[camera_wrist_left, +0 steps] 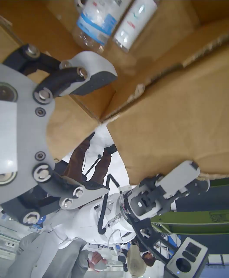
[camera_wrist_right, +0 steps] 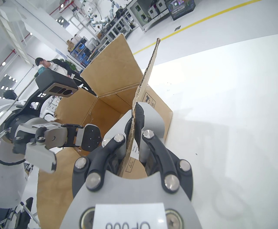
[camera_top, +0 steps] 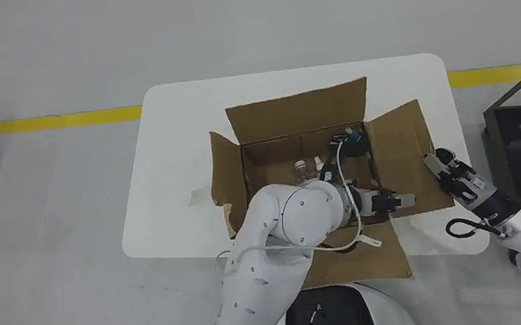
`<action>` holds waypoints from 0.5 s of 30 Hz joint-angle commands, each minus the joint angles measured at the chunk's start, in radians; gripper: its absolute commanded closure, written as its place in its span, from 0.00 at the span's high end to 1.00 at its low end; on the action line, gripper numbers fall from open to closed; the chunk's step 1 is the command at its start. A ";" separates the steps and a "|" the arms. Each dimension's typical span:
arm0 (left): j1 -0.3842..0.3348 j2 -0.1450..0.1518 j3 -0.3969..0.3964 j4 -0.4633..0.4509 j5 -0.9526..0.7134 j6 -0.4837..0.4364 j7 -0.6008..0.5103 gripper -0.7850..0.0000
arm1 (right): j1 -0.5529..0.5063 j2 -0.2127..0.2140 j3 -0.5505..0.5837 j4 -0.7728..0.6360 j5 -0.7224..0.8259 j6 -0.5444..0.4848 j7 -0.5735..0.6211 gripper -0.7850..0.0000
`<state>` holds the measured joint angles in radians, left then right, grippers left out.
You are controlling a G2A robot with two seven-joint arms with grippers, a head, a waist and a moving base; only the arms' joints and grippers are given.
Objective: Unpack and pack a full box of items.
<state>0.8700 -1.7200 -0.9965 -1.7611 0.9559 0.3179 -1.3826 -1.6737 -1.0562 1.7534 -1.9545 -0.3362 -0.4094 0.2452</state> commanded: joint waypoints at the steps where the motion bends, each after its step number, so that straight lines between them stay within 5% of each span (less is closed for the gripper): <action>1: 0.022 0.010 -0.007 -0.029 0.069 0.002 -0.008 1.00 | -0.020 -0.004 -0.006 -0.010 -0.005 0.008 -0.049 0.00; 8: 0.043 0.030 0.020 -0.076 0.296 -0.011 -0.041 1.00 | -0.081 -0.022 -0.051 -0.057 -0.053 0.075 -0.195 0.00; 15: 0.031 0.032 0.047 -0.075 0.367 -0.029 -0.060 1.00 | -0.084 -0.027 -0.069 -0.058 -0.104 0.096 -0.194 0.00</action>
<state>0.9010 -1.6878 -0.9488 -1.8358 1.3255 0.2886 -1.4436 -1.7574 -1.0830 1.6836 -2.0128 -0.4404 -0.3137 0.0510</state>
